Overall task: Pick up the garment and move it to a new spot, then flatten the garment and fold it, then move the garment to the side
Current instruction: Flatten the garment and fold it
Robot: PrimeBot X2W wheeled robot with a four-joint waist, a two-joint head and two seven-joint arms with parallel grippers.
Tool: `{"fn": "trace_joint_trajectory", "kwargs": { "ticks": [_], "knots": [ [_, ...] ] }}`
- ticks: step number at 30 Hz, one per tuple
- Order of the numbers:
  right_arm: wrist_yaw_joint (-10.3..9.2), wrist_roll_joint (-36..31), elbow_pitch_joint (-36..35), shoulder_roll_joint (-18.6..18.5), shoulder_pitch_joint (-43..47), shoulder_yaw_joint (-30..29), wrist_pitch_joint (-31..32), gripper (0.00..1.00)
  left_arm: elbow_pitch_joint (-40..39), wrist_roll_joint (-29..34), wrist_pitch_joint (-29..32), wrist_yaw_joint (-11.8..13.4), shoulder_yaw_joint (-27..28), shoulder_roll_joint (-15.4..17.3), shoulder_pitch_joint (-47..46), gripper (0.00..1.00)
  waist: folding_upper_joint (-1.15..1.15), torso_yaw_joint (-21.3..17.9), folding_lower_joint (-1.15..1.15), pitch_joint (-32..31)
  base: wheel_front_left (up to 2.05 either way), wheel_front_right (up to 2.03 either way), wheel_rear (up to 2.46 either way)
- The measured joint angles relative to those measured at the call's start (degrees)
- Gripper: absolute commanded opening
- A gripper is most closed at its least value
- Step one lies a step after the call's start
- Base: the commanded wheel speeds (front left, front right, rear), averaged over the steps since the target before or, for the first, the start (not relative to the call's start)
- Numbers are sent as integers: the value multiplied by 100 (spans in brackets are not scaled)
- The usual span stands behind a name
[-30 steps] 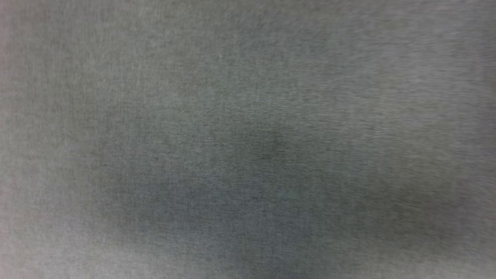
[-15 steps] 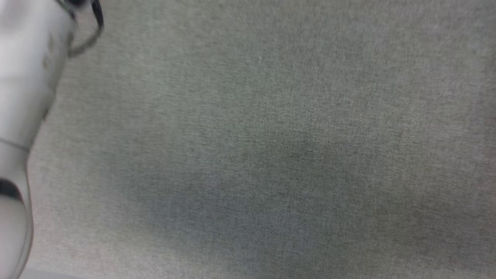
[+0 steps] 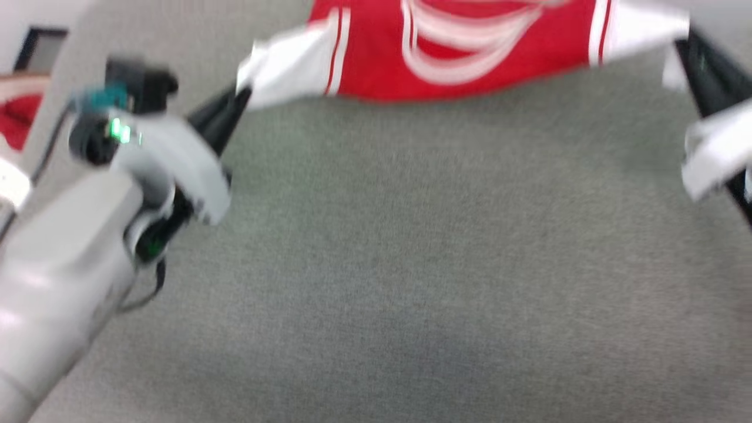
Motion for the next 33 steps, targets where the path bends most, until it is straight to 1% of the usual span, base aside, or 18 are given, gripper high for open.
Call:
{"fn": "trace_joint_trajectory", "kwargs": {
  "ticks": [2, 5, 8, 12, 18, 22, 27, 31, 33],
  "knots": [
    [0, 143, -263, -160, 520, -19, 20, 0, -165, -55, -83, 0, -103, 201, 355, 0, 0, -40, 0, -257, 0, 0, 0],
    [0, 261, -650, -378, 1279, -119, 33, 0, -420, -118, -196, 0, -189, 410, 898, 0, 0, -97, 0, -622, 0, 0, 0],
    [0, 285, -977, -511, 2076, -366, 33, 0, -733, -147, -301, 119, -258, 624, 1456, 0, 0, -153, 0, -961, 0, 0, 0],
    [0, 226, -1449, -561, 3153, -749, 93, 0, -1310, -185, -377, 460, -336, 913, 2218, 0, 0, -222, 0, -1367, 0, 0, 0],
    [0, -73, -2212, -566, 4598, -1511, 336, 0, -2324, -211, -444, 1171, -300, 1356, 3164, 0, 0, -315, 0, -1807, 0, 0, 0],
    [0, -338, -2804, -398, 5503, -2093, 556, 0, -2855, -249, -465, 1591, -78, 1614, 3746, 0, 0, -379, 0, -1938, 0, 0, 0],
    [0, -649, -3372, 64, 6585, -2814, 816, 0, -3332, -216, -474, 1979, 458, 1647, 4528, 0, 0, -399, 0, -1913, 0, 0, 0],
    [0, -753, -3630, 332, 7115, -3263, 931, 0, -3593, -163, -472, 2190, 868, 1560, 5196, 0, 0, -418, 0, -1858, 0, 0, 0],
    [0, -771, -3731, 457, 7297, -3451, 968, 0, -3649, -112, -472, 2197, 1058, 1513, 5458, 0, 0, -427, 0, -1830, 0, 0, 0]
  ]
}}
